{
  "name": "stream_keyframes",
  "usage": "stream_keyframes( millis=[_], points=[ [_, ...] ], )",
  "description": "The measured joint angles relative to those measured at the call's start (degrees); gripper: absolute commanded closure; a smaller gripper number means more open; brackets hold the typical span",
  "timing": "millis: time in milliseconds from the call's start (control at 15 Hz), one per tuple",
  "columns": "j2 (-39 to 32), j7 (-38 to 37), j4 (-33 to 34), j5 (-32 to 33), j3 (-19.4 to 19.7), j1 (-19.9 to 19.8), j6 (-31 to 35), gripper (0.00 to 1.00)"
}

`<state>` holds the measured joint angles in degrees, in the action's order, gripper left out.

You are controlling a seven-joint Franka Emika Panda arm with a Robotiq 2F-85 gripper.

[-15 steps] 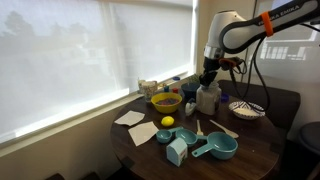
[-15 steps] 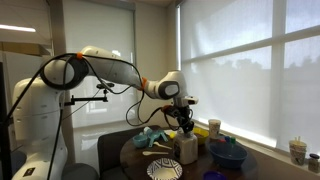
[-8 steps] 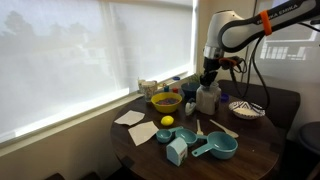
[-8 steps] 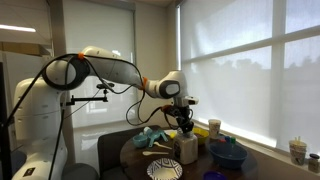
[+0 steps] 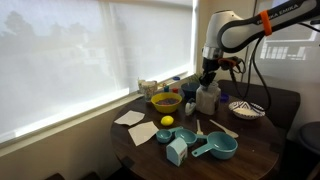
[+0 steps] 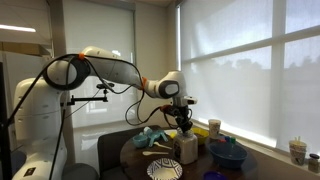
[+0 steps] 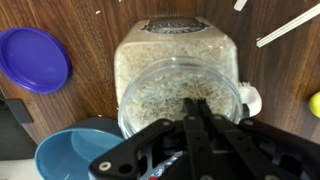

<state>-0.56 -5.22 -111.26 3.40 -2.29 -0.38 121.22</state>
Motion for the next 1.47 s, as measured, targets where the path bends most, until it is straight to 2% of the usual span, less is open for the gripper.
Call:
stream_keyframes(
  millis=[533,867,1200,1267,1467],
  points=[
    [0.57,0.03,-0.02,0.01,0.10,-0.02,-0.04,0.99],
    [3.89,-0.20,-0.18,0.08,0.07,-0.01,-0.04,0.99],
    [7.41,-3.87,-0.67,-0.12,-0.09,0.11,-2.11,0.99],
    [7.98,-5.30,-0.71,-0.13,-0.25,0.15,-2.93,0.94],
    [8.21,-5.54,-0.74,-0.08,-0.21,0.18,-3.09,0.94]
  ],
)
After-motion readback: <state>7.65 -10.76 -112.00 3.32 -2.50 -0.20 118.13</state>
